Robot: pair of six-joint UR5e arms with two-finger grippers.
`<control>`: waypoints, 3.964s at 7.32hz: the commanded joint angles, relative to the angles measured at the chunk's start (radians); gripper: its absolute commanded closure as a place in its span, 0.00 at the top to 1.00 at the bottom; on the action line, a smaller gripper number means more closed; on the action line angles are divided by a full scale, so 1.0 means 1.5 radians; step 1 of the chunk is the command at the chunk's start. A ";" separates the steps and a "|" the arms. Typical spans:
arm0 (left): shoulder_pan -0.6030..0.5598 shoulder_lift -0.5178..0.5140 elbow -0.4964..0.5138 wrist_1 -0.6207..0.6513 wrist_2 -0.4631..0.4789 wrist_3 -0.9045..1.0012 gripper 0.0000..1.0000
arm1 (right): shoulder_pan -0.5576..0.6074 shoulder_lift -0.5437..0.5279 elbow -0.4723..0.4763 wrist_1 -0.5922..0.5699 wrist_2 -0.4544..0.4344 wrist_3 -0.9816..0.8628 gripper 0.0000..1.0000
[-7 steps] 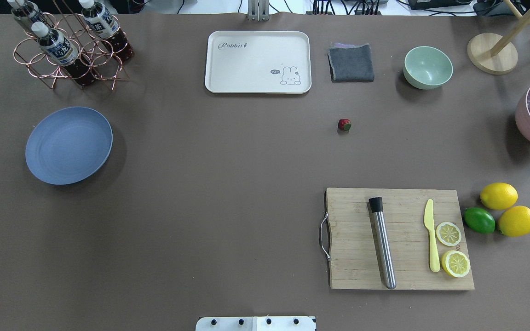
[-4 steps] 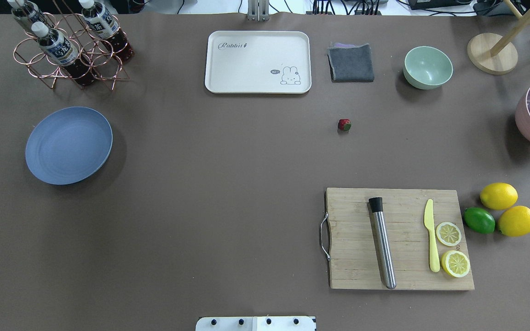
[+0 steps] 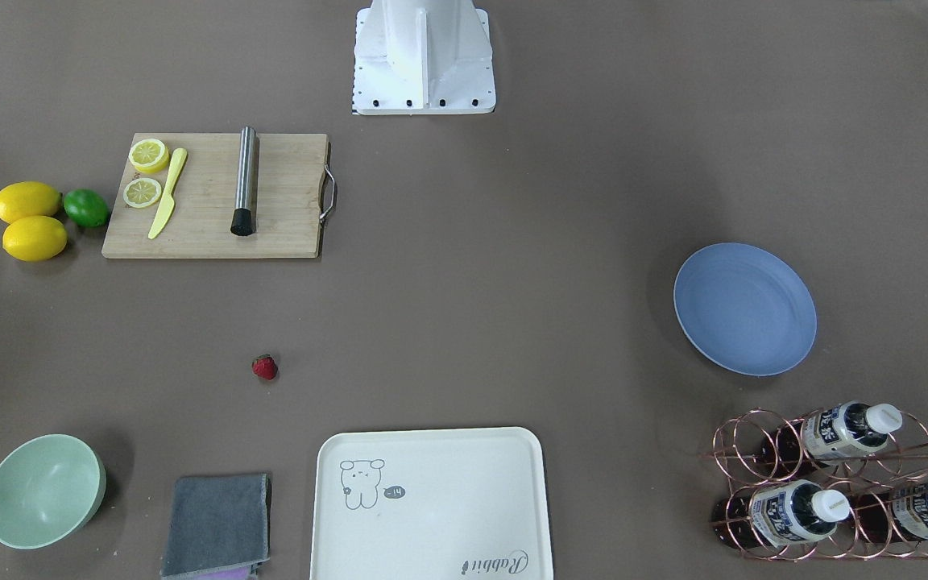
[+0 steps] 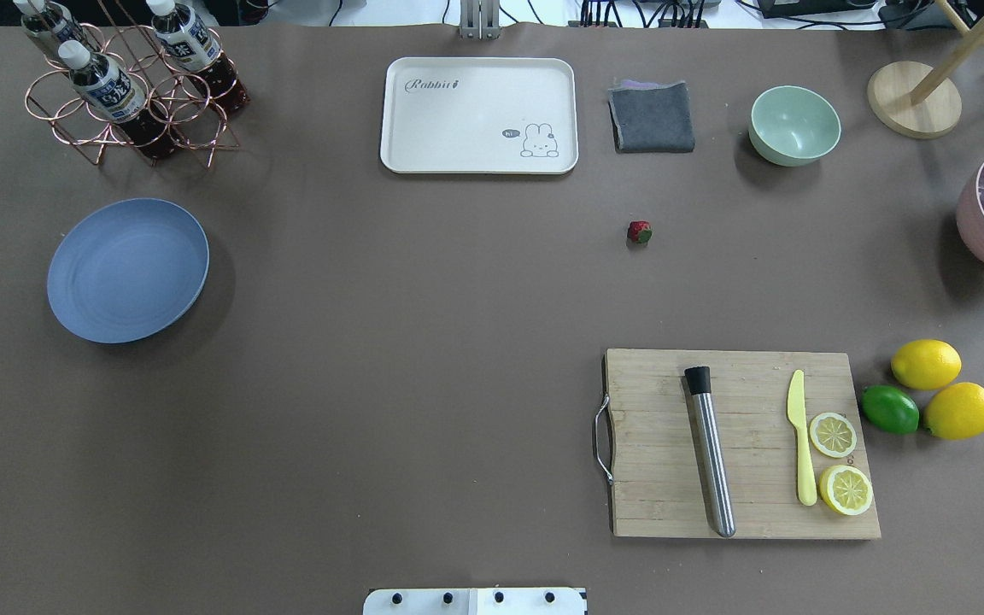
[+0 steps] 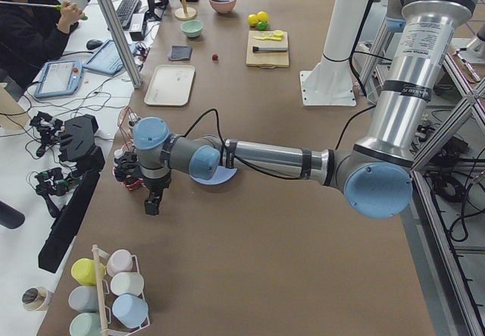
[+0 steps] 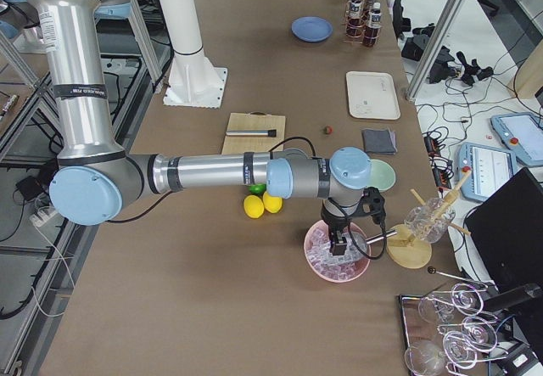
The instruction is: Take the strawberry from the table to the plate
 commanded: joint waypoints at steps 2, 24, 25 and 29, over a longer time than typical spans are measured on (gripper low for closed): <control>0.000 0.000 -0.001 0.000 -0.001 0.001 0.98 | 0.000 -0.001 0.001 0.000 0.000 0.000 1.00; 0.228 0.130 -0.008 -0.565 0.060 -0.469 0.98 | -0.160 0.098 0.136 0.001 0.061 0.304 1.00; 0.265 0.129 0.013 -0.595 0.094 -0.500 0.98 | -0.172 0.105 0.130 0.023 0.059 0.344 1.00; 0.327 0.129 0.042 -0.635 0.155 -0.514 0.89 | -0.268 0.098 0.062 0.266 -0.011 0.510 1.00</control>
